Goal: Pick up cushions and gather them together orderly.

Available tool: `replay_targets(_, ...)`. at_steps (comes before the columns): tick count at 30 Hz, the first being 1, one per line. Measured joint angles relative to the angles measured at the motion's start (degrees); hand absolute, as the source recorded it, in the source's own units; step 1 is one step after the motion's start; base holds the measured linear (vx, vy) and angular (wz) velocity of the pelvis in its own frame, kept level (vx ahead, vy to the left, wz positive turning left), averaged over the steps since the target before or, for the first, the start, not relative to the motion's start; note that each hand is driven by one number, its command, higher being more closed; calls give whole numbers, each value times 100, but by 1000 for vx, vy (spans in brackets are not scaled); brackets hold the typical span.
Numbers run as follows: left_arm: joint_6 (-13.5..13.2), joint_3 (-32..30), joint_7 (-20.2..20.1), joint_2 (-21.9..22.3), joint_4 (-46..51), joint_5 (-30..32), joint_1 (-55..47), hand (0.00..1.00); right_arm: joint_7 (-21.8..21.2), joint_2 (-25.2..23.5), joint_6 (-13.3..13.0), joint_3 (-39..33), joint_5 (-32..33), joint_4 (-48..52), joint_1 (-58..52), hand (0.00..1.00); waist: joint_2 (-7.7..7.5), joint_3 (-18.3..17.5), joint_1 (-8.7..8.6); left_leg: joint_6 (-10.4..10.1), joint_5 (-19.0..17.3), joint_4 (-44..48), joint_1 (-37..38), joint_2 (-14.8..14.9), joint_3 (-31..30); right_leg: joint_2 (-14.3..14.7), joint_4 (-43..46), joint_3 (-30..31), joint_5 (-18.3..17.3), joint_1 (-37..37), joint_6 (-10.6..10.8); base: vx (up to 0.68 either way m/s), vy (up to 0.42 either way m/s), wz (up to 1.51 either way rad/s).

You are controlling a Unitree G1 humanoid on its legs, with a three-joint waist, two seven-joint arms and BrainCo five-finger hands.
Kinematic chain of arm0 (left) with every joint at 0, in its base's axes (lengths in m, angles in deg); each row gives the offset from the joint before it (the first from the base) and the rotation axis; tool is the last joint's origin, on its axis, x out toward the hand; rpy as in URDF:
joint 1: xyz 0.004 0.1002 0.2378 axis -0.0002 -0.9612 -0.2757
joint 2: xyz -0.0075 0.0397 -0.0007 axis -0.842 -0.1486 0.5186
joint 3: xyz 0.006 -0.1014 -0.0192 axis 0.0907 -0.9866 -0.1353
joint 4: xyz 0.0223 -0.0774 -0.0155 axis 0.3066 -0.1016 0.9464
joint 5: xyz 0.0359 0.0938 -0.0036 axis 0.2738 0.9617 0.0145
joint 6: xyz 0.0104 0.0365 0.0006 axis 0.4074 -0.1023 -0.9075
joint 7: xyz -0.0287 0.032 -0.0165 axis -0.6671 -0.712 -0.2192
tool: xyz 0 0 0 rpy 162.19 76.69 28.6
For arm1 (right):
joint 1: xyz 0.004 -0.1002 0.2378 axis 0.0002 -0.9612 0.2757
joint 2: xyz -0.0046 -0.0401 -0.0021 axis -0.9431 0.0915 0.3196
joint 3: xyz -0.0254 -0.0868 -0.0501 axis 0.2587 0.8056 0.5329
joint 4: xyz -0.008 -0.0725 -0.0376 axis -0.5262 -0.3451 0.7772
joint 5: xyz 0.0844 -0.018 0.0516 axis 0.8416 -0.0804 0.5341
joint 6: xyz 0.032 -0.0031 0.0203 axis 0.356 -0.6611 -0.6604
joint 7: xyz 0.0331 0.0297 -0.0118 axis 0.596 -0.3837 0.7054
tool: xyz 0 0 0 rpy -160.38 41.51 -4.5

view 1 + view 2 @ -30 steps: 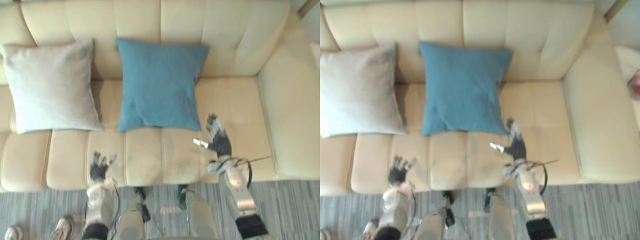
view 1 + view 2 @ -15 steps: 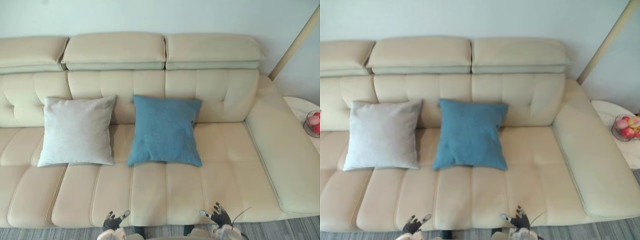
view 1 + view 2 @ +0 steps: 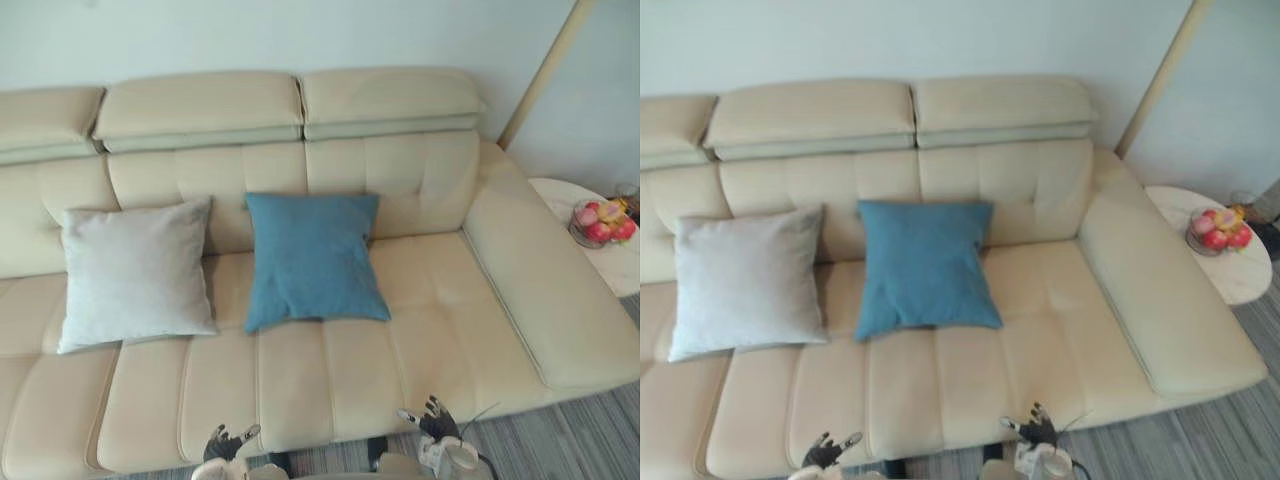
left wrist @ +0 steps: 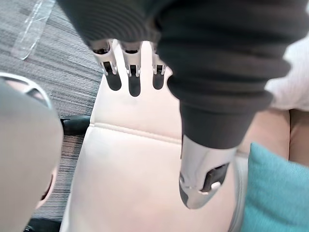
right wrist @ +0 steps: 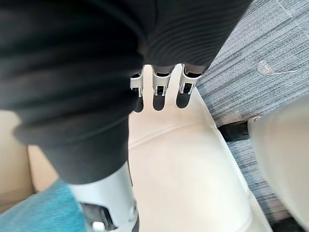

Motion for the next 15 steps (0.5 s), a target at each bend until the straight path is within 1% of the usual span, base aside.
replay_targets(1,0,45,-2,25,84,10,-9,0,-2,-9,6,106,-3,1,-43,0,-17,-6,5,8,-6,185,-6,3,-91,-192,1115,-42,-198,13,107,-37,-113,45)
replay_targets(2,-4,69,-1,34,119,8,-17,0,-6,-9,6,158,-4,1,-49,0,-40,-19,6,21,-15,267,-22,3,-141,-259,1413,-28,-221,84,146,-54,-153,55)
replay_targets(3,-5,86,2,27,213,8,-24,0,-15,-13,0,281,-8,22,-59,0,-126,-78,9,23,-17,484,-170,4,-270,-365,1952,95,-272,242,260,-99,-203,64)
replay_targets(4,-17,80,11,18,307,7,-26,0,-18,-15,-2,388,-12,136,-69,0,-216,-135,22,2,-1,717,-413,32,-421,-391,2220,324,-316,416,408,-122,-227,61)
replay_targets(5,-15,79,20,16,322,7,-27,0,-18,-16,-9,397,-13,170,-75,0,-238,-149,34,-15,11,829,-523,58,-465,-393,2230,429,-321,491,426,-126,-216,35)
replay_targets(6,-8,72,55,20,320,1,-37,0,-13,-8,-19,399,-13,197,-3,0,-254,-160,88,-27,19,1034,-715,141,-484,-401,2109,576,-306,612,430,-247,-333,-13)
replay_targets(7,8,39,126,92,346,-51,-27,0,-3,45,-19,442,-11,239,278,0,-138,-140,270,-141,116,1407,-1088,472,-496,-58,1323,550,-872,867,542,-277,-316,-27)
replay_targets(8,11,41,145,132,358,-74,-17,0,6,67,-19,478,-10,283,312,0,-4,-133,312,-198,159,1405,-1145,611,-526,40,1089,451,-948,927,534,-364,-349,-47)
replay_targets(9,-14,83,215,281,389,-188,-96,0,79,145,-50,511,-7,445,315,0,277,-119,382,-326,370,1258,-1221,912,-589,312,471,105,-1144,1141,461,-320,-240,-28)
replay_targets(10,-23,89,234,303,386,-225,-116,0,105,150,-63,533,-7,466,320,0,291,-114,382,-345,448,1207,-1241,959,-589,354,366,28,-1211,1173,438,-321,-257,-24)
replay_targets(11,-16,110,256,322,338,-236,-134,0,155,169,-88,621,-6,571,382,0,449,-109,373,-425,802,940,-1269,1076,-614,508,221,-160,-1423,1158,184,-355,-287,0)
replay_targets(12,-12,134,256,329,296,-236,-127,0,165,224,-89,632,-6,589,378,0,509,-73,325,-436,1103,726,-1251,1117,-632,596,209,-246,-1449,1132,137,-404,-292,19)
replay_targets(13,-15,131,252,311,256,-238,-106,0,173,224,-88,625,-5,567,299,0,443,-21,258,-533,1534,417,-1195,1057,-715,545,56,-474,-1461,1090,53,-423,-326,1)
replay_targets(14,-21,50,258,302,293,-279,-69,0,173,175,-87,577,-4,505,272,0,300,22,335,-694,1051,758,-1076,879,-829,412,-219,-695,-1521,1165,-435,-359,-271,-13)
replay_targets(15,-17,28,251,301,262,-274,-86,0,181,206,-87,549,4,466,273,0,320,28,302,-571,550,1232,-1141,819,-1052,389,-306,-746,-1463,1160,-486,-233,-166,-29)
